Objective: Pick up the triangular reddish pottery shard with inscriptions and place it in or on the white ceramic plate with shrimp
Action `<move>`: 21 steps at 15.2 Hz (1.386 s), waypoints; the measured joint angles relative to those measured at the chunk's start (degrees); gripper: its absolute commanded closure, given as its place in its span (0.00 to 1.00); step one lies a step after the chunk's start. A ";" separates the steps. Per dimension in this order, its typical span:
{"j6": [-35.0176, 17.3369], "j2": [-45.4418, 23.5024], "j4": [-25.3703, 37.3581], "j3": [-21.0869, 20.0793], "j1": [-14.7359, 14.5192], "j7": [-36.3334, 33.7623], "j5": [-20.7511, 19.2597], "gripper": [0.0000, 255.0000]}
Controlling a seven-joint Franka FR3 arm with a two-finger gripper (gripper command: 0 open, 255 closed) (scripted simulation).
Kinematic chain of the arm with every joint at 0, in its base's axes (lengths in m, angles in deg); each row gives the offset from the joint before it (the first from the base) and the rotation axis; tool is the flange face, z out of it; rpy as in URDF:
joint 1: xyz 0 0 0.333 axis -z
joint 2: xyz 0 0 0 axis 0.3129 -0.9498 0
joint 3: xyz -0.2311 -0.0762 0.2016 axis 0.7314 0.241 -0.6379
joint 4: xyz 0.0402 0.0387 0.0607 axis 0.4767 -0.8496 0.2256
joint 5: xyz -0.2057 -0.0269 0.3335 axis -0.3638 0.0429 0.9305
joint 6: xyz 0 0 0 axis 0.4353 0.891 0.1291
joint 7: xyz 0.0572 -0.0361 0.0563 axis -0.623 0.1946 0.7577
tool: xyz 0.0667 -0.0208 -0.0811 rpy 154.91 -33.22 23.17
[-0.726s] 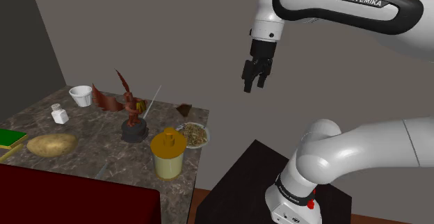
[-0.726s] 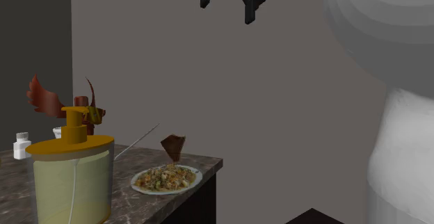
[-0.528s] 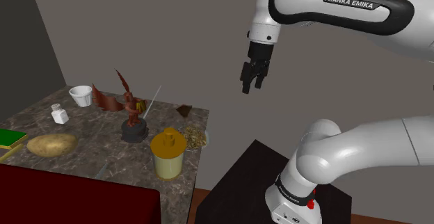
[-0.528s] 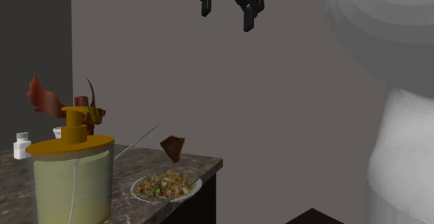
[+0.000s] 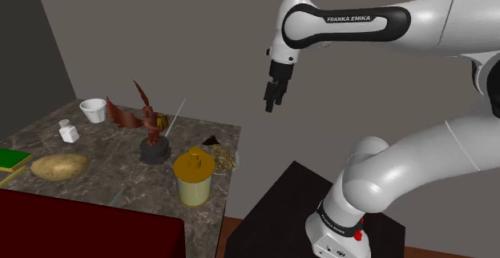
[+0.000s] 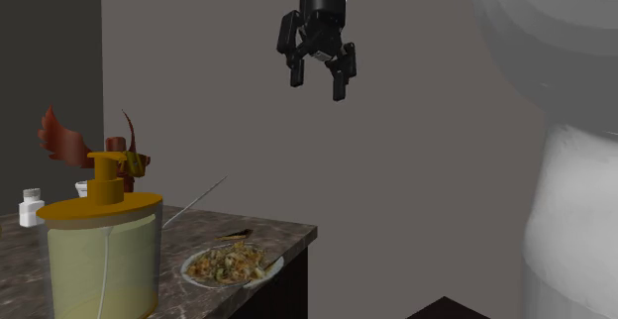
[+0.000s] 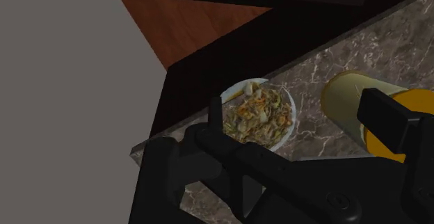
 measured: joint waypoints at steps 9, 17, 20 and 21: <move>-15.16 -18.29 4.48 6.47 -4.16 17.60 1.99 0.00; -23.26 -36.34 14.29 8.70 -6.38 34.58 9.59 0.00; -24.96 -43.63 19.67 7.86 -6.38 40.36 13.16 0.00; -25.63 -45.53 20.85 7.50 -6.20 42.22 14.11 0.00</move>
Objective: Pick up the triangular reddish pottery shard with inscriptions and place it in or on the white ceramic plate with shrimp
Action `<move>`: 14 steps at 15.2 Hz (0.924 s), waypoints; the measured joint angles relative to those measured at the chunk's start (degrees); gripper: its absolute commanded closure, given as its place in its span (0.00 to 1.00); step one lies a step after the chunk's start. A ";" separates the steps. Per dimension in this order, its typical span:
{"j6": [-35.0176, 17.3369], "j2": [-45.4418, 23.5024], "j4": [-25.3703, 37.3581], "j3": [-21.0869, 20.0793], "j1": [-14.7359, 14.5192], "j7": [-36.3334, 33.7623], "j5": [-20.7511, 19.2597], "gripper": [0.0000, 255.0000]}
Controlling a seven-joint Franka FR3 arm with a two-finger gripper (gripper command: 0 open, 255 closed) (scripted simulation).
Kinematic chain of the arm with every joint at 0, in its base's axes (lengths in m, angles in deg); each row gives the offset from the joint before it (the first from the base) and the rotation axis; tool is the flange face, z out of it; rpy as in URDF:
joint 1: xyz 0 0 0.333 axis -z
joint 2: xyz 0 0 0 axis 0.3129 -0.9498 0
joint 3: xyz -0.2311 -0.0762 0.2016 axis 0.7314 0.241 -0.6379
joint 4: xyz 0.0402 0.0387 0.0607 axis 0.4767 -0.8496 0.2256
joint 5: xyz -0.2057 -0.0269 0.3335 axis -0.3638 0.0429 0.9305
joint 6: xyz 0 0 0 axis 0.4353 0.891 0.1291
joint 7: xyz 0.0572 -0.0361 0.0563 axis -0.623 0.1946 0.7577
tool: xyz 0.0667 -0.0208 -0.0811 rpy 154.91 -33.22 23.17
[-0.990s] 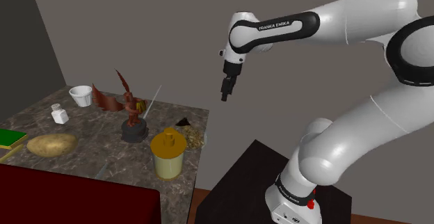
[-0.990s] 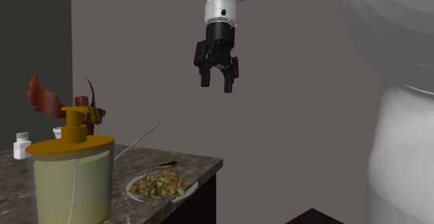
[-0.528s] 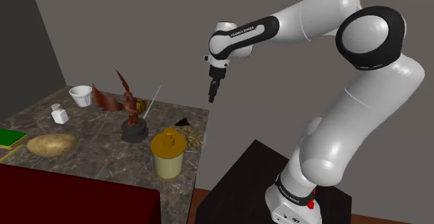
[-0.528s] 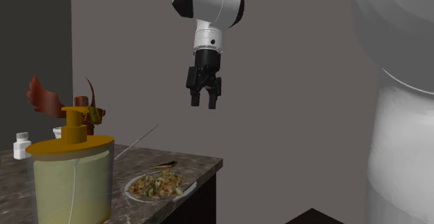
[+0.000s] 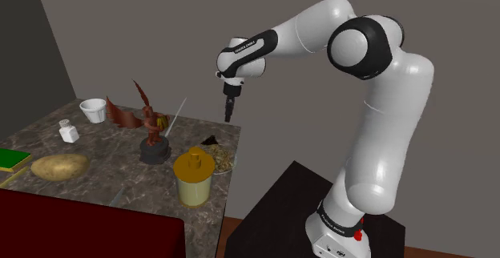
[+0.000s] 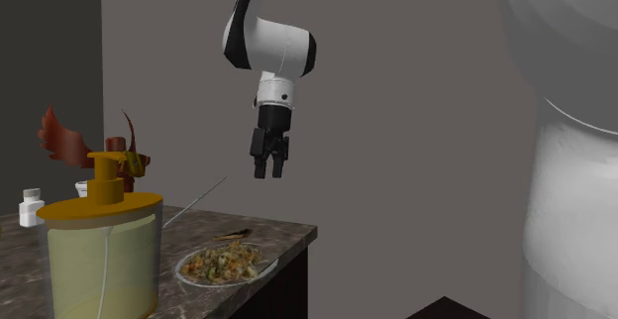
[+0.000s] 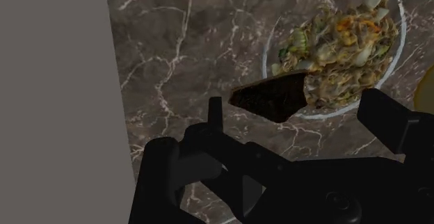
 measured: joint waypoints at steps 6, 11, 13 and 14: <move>-1.16 -11.09 9.93 -2.76 1.63 8.38 4.36 0.00; -3.59 -13.86 10.18 -3.55 1.89 9.56 5.62 0.00; -4.81 -14.77 9.81 -3.84 1.96 9.93 6.12 0.00; -5.02 -14.88 9.73 -3.89 1.92 9.93 6.19 0.00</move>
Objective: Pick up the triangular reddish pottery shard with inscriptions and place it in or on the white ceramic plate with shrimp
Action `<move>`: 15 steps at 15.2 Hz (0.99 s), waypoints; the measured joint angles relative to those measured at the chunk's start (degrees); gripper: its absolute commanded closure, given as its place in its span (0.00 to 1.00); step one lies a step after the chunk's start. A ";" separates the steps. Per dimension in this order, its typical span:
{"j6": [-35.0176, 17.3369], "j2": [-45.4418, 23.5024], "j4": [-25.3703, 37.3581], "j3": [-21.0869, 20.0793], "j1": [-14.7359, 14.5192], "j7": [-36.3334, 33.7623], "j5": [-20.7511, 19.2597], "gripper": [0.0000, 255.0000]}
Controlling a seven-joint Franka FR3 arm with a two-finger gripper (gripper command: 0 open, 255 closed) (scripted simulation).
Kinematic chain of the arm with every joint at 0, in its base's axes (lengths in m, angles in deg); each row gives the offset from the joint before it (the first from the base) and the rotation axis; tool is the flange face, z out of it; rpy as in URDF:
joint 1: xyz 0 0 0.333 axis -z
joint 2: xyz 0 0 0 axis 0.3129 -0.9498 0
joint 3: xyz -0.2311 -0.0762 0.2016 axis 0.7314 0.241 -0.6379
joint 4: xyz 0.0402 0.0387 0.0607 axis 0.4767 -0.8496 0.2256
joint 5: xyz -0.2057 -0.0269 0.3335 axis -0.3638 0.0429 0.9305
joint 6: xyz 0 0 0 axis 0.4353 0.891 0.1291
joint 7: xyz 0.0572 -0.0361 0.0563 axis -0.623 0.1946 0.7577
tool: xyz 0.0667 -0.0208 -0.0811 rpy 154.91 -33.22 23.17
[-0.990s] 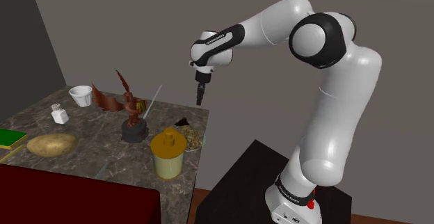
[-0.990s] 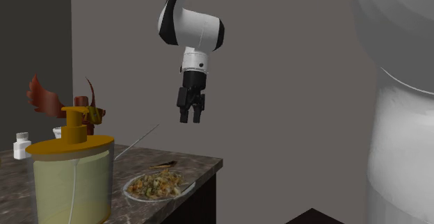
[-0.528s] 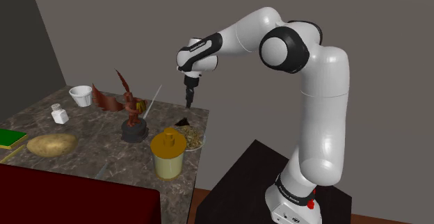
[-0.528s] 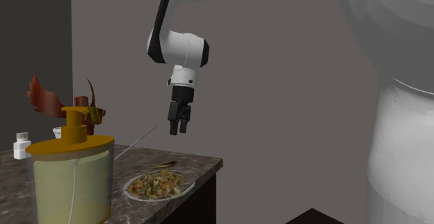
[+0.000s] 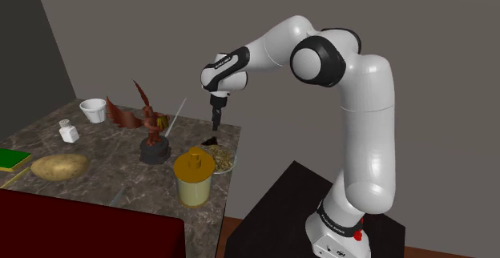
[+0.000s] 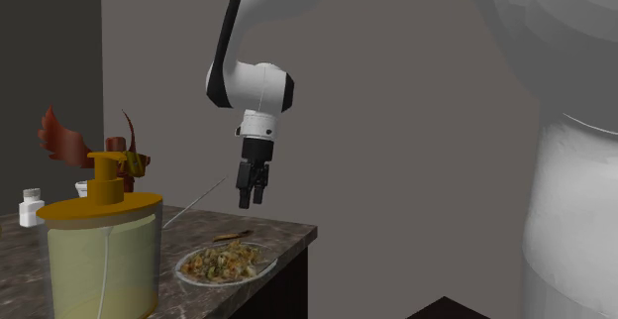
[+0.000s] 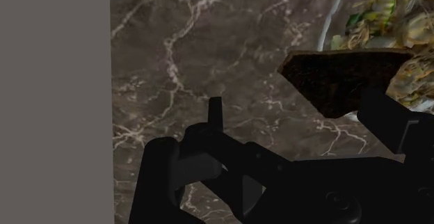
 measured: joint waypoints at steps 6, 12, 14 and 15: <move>-0.17 -0.17 0.03 -0.05 0.00 0.03 0.08 1.00; -0.17 -0.17 0.03 -0.05 0.00 0.03 0.08 1.00; -0.17 -0.17 0.03 -0.05 0.00 0.03 0.08 1.00; -0.17 -0.17 0.03 -0.05 0.00 0.03 0.08 1.00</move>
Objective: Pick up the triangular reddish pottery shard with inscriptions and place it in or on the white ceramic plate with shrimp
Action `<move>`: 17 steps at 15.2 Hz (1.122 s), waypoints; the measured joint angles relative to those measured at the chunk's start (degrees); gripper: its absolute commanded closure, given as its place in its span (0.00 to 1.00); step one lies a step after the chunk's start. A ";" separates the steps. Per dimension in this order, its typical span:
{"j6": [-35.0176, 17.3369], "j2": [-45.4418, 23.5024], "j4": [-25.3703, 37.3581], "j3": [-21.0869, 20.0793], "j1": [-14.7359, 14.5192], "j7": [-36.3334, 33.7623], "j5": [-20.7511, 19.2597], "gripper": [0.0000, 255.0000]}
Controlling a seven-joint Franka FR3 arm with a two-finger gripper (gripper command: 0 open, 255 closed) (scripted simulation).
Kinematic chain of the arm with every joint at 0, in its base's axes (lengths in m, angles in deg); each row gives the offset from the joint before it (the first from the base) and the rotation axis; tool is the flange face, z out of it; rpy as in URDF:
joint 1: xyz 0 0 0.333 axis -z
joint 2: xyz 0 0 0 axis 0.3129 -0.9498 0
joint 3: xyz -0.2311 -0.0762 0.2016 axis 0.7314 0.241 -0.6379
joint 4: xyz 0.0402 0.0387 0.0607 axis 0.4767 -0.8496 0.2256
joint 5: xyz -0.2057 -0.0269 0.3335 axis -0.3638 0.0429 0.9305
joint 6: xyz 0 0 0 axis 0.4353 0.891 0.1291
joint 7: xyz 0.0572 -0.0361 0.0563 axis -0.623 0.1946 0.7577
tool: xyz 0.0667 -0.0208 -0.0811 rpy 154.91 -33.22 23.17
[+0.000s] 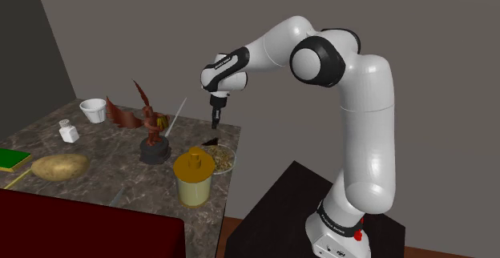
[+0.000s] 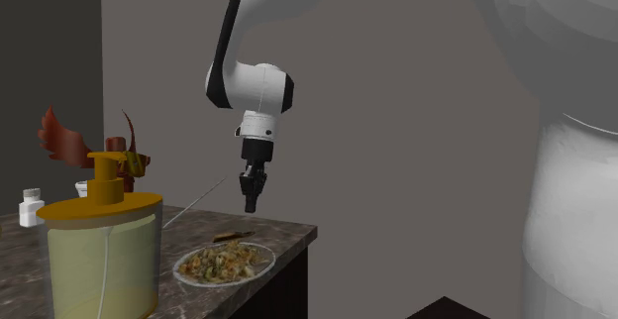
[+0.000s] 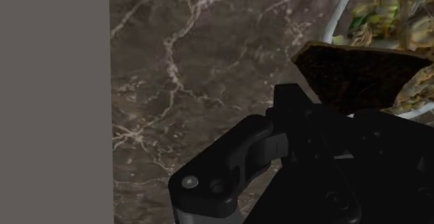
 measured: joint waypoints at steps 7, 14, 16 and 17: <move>7.50 -1.42 1.74 4.51 -5.53 -32.96 -0.84 0.00; 28.34 -7.95 11.94 10.21 -11.06 -82.57 6.74 0.00; 28.44 -8.55 11.70 10.32 -11.48 -85.87 7.67 0.00; 27.98 -8.63 11.12 10.30 -11.64 -86.29 7.92 0.00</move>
